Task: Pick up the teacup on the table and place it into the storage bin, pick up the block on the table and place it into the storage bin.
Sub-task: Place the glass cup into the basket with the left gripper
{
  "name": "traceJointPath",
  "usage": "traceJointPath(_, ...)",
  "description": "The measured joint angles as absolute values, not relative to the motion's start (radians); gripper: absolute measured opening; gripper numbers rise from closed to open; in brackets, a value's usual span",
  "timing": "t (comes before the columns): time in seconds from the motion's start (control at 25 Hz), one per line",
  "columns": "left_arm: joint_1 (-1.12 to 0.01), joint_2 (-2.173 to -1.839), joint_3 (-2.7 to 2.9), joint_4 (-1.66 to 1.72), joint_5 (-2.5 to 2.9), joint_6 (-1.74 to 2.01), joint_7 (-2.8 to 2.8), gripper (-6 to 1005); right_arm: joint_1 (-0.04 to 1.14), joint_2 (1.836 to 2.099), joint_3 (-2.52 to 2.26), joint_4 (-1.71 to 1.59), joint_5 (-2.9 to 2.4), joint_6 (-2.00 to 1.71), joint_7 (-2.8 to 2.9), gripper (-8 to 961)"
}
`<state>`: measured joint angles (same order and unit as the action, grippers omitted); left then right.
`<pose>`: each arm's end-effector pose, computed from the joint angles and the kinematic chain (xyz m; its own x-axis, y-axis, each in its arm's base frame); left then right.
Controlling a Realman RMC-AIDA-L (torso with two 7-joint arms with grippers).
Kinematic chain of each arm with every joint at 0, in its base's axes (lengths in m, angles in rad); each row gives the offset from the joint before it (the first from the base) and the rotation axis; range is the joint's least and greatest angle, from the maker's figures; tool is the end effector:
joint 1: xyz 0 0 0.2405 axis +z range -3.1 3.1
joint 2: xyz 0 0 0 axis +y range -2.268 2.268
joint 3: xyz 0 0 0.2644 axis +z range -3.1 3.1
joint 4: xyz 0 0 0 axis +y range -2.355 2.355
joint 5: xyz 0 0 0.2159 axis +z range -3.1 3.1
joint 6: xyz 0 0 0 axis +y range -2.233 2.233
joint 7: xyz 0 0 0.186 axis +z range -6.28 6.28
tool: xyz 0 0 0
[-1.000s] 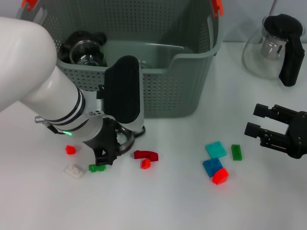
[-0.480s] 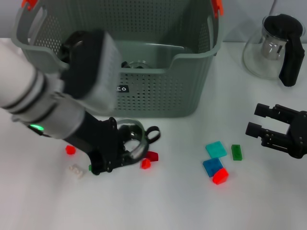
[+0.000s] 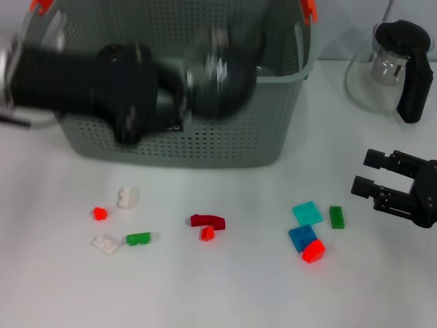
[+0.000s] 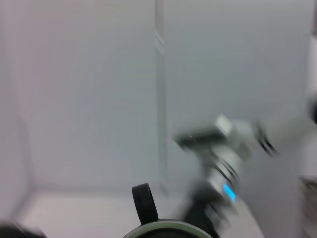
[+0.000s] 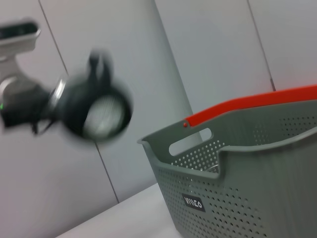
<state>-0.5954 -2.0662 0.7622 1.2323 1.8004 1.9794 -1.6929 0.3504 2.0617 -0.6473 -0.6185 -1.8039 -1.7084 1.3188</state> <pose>-0.1286 0.3333 0.0510 0.8578 0.0100 0.5140 0.0411 -0.9980 -0.0490 0.2821 0.3039 -0.0110 0.6337 -0.3352 -0.6971 -0.5511 -0.8281 -0.1029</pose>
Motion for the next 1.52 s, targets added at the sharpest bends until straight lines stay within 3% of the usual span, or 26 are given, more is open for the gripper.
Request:
traceJointPath(0.2, -0.676, -2.062, 0.750, 1.252, 1.817, 1.768, -1.794, 41, 0.351, 2.061, -0.651, -0.619, -1.804, -1.716, 1.312, 760)
traceJointPath(0.36, -0.792, -2.007, 0.869, 1.271, 2.032, 1.593, -2.031, 41, 0.357, 2.059, -0.653, -0.620, -1.804, -1.724, 1.310, 760)
traceJointPath(0.48, -0.875, -1.989, 0.929, 1.276, 2.233, 1.544, -2.186, 41, 0.360, 2.058, -0.655, -0.620, -1.804, -1.724, 1.309, 760)
traceJointPath(0.68, -0.987, -2.012, 0.989, 1.279, 2.562, 1.523, -2.323, 41, 0.362, 2.059, -0.655, -0.621, -1.804, -1.721, 1.308, 760)
traceJointPath(0.96, -1.022, -2.051, 1.036, 1.167, 2.792, 1.443, -2.348, 41, 0.360, 2.060, -0.656, -0.612, -1.805, -1.703, 1.280, 760)
traceJointPath(1.52, -1.030, -2.012, 1.047, 1.043, 2.853, 1.412, -2.425, 40, 0.359, 2.061, -0.657, -0.611, -1.808, -1.708, 1.280, 760)
